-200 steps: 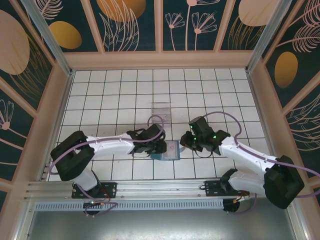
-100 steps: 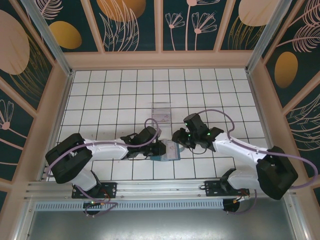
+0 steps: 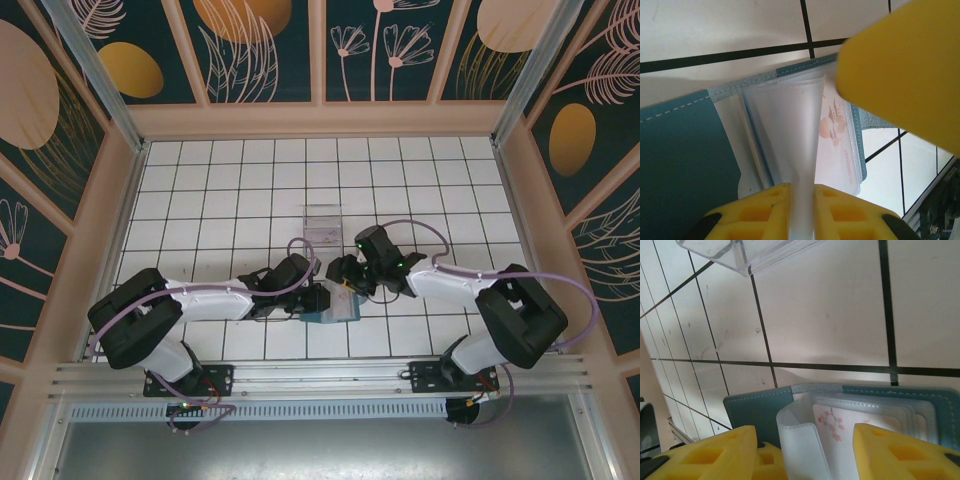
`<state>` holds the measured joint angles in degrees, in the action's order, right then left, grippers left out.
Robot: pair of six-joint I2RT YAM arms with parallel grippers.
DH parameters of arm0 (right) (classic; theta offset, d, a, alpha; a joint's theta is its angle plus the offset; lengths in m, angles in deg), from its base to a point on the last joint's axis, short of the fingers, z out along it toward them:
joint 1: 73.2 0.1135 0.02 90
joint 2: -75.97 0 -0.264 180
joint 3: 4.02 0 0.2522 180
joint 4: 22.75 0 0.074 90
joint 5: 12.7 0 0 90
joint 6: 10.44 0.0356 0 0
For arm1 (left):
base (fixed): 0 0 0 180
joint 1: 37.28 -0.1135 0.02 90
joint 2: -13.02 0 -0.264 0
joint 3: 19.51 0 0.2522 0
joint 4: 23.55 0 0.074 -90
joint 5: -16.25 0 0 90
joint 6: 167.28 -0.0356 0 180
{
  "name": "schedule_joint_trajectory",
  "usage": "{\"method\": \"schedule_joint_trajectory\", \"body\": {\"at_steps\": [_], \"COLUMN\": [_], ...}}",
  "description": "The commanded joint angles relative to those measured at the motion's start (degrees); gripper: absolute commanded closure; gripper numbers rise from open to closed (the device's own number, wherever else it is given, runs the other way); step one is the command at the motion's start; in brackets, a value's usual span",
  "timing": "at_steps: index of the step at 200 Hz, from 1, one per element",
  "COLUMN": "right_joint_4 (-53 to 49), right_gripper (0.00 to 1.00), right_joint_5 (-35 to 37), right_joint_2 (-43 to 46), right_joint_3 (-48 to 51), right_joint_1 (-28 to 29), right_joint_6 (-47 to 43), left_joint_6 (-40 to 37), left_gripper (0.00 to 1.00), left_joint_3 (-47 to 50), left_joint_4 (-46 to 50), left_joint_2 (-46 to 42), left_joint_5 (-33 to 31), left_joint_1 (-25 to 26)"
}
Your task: Take the credit cards out of the card holder
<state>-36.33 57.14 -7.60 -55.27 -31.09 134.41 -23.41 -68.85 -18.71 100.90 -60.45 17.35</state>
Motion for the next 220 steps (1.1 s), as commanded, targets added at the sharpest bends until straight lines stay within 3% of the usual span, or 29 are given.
{"method": "schedule_joint_trajectory", "body": {"at_steps": [1,59,89,111,169,192,220], "right_joint_4": [3.2,7.6,9.3,9.4,7.4,5.9,5.0], "right_gripper": [0.46,0.46,0.45,0.45,0.46,0.45,0.45], "right_joint_5": [-1.7,-3.7,-4.3,-4.7,-5.3,-5.2,-5.1], "right_joint_2": [-1.6,-4.1,-4.3,-4.9,-4.8,-4.7,-6.1], "right_joint_3": [-1.6,-0.2,0.1,0.1,-1.5,-2.9,-5.0], "right_joint_1": [0.5,0.5,0.5,0.6,1.4,2.2,3.6], "right_joint_6": [1.5,2.9,3.5,3.5,3.4,3.4,3.4], "left_joint_6": [-1.0,-1.6,-2.8,-4.0,-6.3,-7.4,-8.0], "left_gripper": [0.8,0.78,0.58,0.52,0.51,0.57,0.56], "left_joint_3": [0.8,0.4,-1.1,-2.6,-6.5,-8.1,-10.7], "left_joint_4": [-1.3,-0.7,2.7,6.8,18.5,24.1,31.4], "left_joint_2": [-0.8,-2.0,-3.5,-5.3,-13.4,-17.5,-21.5], "left_joint_5": [0.9,0.8,-0.3,-2.2,-8.9,-13.7,-22.1], "left_joint_1": [-0.5,-0.5,-0.5,-0.6,-0.5,-0.6,-0.7]}}
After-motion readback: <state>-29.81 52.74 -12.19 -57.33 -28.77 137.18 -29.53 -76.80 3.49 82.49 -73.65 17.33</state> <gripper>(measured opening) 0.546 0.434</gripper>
